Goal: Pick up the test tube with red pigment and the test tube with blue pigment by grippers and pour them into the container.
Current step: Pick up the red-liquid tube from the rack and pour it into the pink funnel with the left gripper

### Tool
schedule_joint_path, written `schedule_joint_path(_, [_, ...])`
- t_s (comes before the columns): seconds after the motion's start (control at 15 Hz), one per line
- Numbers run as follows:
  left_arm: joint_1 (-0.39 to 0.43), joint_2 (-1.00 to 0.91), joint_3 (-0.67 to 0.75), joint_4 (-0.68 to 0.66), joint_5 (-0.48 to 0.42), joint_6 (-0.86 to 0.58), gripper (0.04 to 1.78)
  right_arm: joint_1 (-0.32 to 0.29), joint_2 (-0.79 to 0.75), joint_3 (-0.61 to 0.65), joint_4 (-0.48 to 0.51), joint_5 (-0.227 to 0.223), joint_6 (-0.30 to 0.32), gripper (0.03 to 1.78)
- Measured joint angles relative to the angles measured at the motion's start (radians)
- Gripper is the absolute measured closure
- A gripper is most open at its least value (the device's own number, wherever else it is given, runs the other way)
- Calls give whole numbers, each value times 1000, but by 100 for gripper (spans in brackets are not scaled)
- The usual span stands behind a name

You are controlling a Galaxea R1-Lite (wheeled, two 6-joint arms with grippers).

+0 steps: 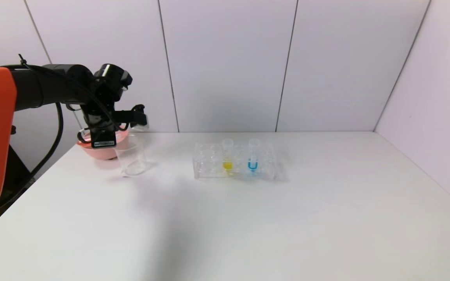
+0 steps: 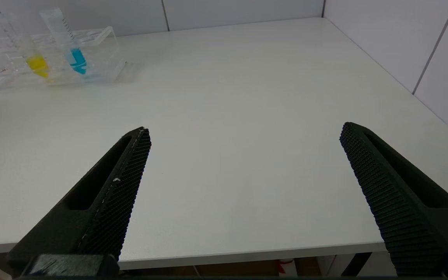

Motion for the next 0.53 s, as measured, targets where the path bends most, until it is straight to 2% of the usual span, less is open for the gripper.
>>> schedule_joint_path(0.53, [3, 2, 0, 1, 80, 14, 138, 0, 0, 0, 0, 0, 0, 4])
